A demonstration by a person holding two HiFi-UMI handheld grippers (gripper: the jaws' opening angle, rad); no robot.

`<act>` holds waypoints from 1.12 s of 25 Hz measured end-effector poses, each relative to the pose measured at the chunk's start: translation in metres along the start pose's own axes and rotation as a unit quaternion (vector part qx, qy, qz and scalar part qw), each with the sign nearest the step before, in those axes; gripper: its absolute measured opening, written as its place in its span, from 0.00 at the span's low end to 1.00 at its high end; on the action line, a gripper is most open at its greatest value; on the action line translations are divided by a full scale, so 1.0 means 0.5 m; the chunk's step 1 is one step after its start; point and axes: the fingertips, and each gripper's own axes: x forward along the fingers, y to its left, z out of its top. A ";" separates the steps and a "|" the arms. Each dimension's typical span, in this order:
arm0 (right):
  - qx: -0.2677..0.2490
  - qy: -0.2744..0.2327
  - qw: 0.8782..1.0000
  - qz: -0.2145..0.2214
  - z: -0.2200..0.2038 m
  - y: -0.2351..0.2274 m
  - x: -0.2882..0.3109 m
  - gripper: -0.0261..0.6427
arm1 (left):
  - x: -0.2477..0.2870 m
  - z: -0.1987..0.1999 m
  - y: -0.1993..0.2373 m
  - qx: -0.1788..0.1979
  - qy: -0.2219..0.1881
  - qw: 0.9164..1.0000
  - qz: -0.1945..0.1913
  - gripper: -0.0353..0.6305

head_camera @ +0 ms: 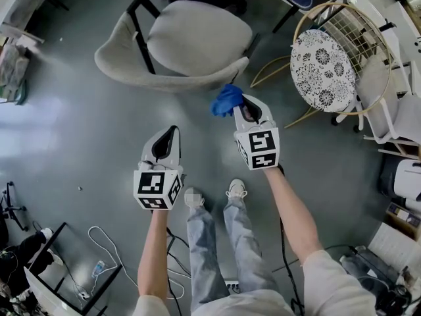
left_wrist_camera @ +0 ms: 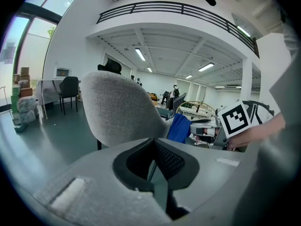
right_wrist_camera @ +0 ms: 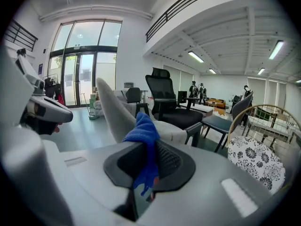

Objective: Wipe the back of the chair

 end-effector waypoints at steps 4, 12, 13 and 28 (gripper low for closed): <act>-0.001 -0.012 1.000 -0.002 0.034 -0.016 0.012 0.10 | 0.001 0.006 -0.007 0.001 -0.001 1.000 0.003 0.06; -0.006 -0.011 1.000 0.006 0.055 -0.024 0.072 0.10 | 0.010 0.010 0.005 0.001 0.002 1.000 0.011 0.06; -0.006 -0.009 1.000 0.006 0.052 -0.024 0.079 0.10 | 0.011 0.008 0.007 0.000 0.003 1.000 0.012 0.06; 0.000 0.040 0.999 0.014 -0.037 -0.026 0.119 0.10 | 0.044 -0.009 0.020 -0.006 0.016 1.000 0.009 0.06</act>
